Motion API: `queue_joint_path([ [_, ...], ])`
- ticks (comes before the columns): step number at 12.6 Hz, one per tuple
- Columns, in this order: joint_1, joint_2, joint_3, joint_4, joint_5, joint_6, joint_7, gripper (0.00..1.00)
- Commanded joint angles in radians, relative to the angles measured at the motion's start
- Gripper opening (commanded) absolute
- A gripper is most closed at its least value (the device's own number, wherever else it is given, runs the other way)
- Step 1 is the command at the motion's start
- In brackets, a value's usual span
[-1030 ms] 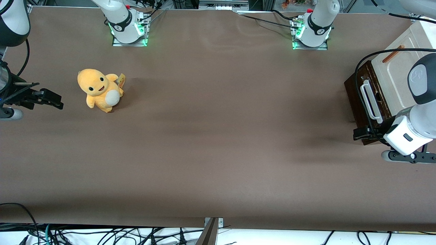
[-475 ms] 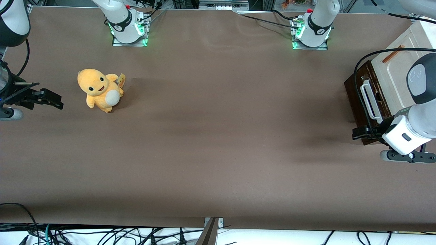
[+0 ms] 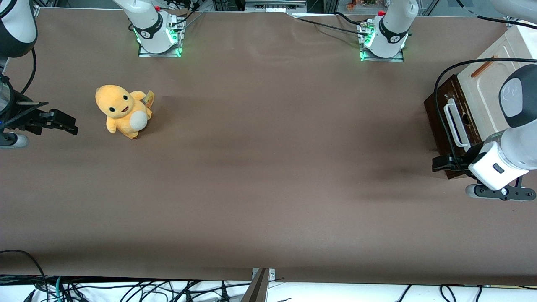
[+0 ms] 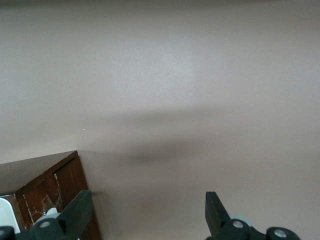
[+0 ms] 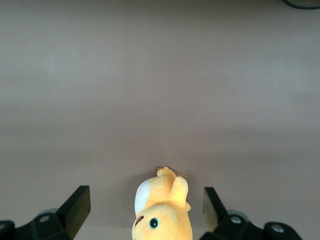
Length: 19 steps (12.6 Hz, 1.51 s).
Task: Open lower drawer with left arm only
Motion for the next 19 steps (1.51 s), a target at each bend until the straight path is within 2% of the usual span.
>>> queue_joint_path([
  [1, -0.002, -0.029, -0.004, -0.02, 0.006, -0.022, 0.023, 1.0],
  [13, -0.011, -0.021, -0.002, -0.03, 0.024, -0.097, 0.011, 1.0],
  [14, -0.014, -0.021, -0.004, -0.031, 0.044, -0.11, 0.007, 1.0],
  [16, -0.054, -0.018, -0.004, -0.039, 0.133, -0.119, -0.021, 1.0],
  [19, -0.117, 0.0, -0.004, -0.043, 0.234, -0.186, -0.194, 1.0],
])
